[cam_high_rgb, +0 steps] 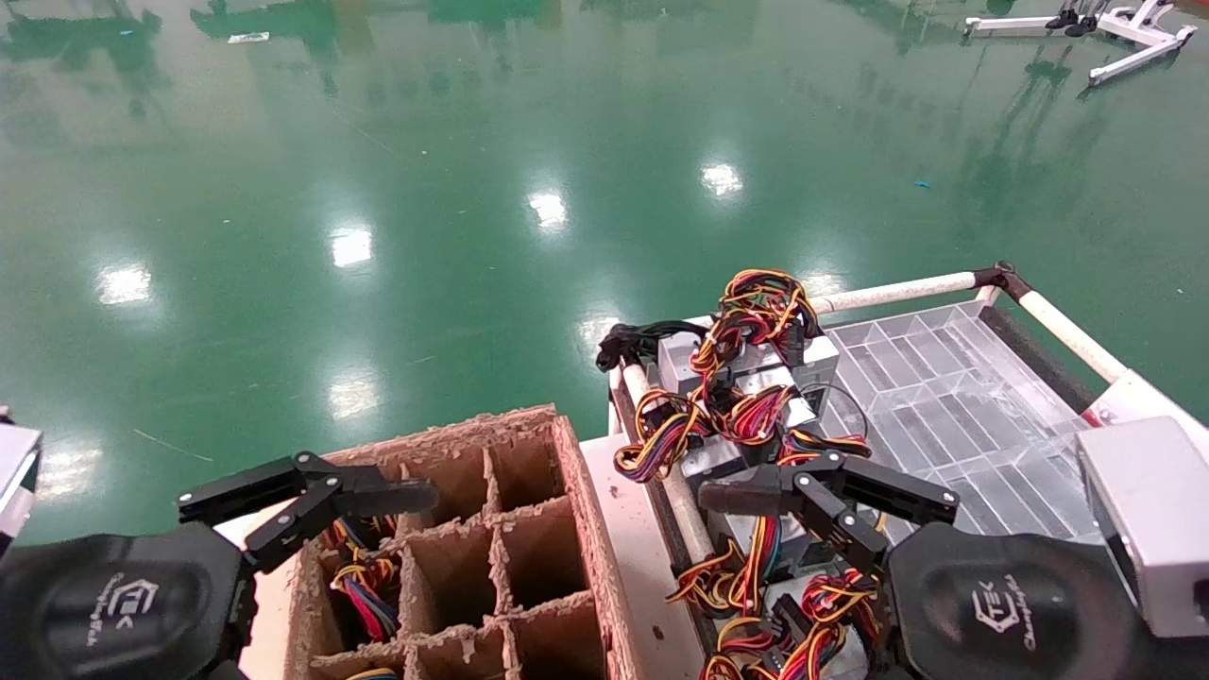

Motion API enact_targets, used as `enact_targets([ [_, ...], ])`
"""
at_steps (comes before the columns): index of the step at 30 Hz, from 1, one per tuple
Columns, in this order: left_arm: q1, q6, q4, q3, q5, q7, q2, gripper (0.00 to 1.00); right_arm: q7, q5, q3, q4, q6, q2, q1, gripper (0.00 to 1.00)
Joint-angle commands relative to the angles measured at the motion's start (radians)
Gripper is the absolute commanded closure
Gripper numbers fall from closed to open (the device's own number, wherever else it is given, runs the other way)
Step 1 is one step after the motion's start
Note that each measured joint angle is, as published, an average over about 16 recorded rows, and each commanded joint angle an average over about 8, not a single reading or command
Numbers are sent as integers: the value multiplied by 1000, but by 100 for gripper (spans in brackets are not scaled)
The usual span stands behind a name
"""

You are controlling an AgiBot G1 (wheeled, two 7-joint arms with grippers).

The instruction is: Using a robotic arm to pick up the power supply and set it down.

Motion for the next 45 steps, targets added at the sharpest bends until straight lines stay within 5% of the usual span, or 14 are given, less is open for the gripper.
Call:
enact_targets([
  [1, 0, 0, 0, 0, 0, 0, 0, 0, 0, 0, 0, 0, 0, 0, 0, 0],
  [5, 0, 0, 0, 0, 0, 0, 0, 0, 0, 0, 0, 0, 0, 0, 0, 0],
  [13, 0, 0, 0, 0, 0, 0, 0, 95, 0, 0, 0, 0, 0, 0, 0, 0],
  [14, 0, 0, 0, 0, 0, 0, 0, 100, 0, 0, 0, 0, 0, 0, 0, 0],
  [30, 0, 0, 1, 1, 0, 1, 0, 100, 4, -72, -52, -39, 3, -37, -9, 0],
  [45, -1, 0, 1, 2, -1, 1, 0, 100, -124, -308, -219, -248, 0, -342, 134, 0],
])
